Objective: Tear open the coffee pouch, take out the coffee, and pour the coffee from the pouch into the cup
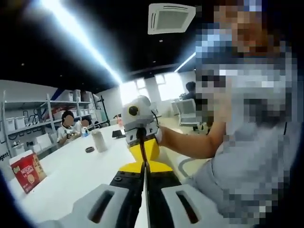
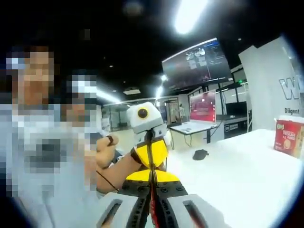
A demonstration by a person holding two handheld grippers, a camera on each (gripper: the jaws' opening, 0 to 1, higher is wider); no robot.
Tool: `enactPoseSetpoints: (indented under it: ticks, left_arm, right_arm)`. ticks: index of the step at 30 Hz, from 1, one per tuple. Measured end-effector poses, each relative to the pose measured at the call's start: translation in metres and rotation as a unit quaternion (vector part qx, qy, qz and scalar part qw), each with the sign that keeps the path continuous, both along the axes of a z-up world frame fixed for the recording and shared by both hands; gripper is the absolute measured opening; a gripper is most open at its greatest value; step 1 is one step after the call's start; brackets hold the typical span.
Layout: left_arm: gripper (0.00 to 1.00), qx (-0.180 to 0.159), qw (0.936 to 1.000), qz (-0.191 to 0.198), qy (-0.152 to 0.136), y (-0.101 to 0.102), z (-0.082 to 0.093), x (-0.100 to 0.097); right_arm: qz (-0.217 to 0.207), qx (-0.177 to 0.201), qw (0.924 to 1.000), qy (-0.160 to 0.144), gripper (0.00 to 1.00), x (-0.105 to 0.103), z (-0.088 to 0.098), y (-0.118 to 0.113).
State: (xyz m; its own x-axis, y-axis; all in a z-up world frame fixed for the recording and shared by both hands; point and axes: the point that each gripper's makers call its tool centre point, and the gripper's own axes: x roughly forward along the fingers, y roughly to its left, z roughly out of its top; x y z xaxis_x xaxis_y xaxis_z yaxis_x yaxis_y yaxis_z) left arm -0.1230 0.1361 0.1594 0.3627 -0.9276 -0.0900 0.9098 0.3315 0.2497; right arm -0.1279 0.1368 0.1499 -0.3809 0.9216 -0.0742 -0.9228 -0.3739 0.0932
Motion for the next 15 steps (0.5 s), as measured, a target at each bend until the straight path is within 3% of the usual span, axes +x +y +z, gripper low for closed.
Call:
enactPoseSetpoints:
  ticks: [7,15]
  left_arm:
    - [0.03,-0.016,0.9998,0.004,0.01,-0.002,0.0083,0.0012]
    - [0.03,-0.008,0.9996,-0.002,0.029,-0.0067,0.0027,-0.0007]
  right_arm:
    - [-0.002,0.033,0.9993,-0.015,0.03,-0.0002,0.0077,-0.0021]
    - [0.002,0.047,0.9984,-0.032,0.04,0.0002,0.0103,-0.004]
